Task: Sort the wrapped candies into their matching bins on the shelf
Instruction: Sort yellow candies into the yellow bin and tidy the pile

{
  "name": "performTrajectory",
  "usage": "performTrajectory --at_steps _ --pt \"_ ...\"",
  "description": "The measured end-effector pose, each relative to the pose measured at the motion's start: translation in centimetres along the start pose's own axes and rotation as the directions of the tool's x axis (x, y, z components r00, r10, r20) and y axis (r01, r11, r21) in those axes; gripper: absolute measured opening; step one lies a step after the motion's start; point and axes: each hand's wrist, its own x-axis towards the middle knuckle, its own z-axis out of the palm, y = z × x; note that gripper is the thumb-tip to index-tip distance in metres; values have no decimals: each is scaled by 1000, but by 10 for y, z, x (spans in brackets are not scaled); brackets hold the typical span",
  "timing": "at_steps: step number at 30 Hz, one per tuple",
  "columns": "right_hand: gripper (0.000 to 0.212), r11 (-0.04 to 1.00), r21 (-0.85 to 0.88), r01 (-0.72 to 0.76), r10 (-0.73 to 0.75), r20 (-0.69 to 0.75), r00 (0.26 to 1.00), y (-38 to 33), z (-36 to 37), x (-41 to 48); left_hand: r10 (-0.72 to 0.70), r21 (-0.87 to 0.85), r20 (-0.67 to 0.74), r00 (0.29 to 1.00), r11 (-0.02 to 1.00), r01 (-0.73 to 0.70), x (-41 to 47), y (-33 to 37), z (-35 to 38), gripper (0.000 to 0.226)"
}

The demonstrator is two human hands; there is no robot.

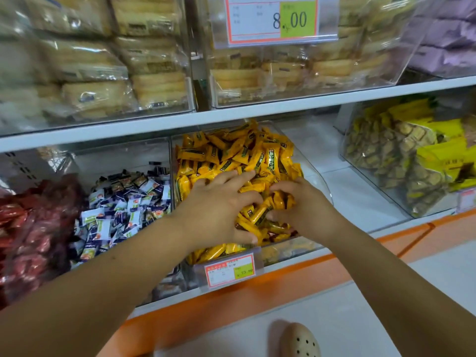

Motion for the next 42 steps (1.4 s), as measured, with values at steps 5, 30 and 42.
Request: performTrajectory --at_steps 5,30,42 --pt "34 994 -76 73 -73 6 997 -25 -7 18 -35 46 -91 995 998 40 0 -24 -6 60" --pt "20 964 -253 -87 182 384 905 -48 -56 26 65 80 -64 996 995 -59 12 -45 -10 66" --pt "55 785 -619 -5 118 141 983 -22 6 28 -8 -124 -72 997 992 -1 3 -48 -6 65"
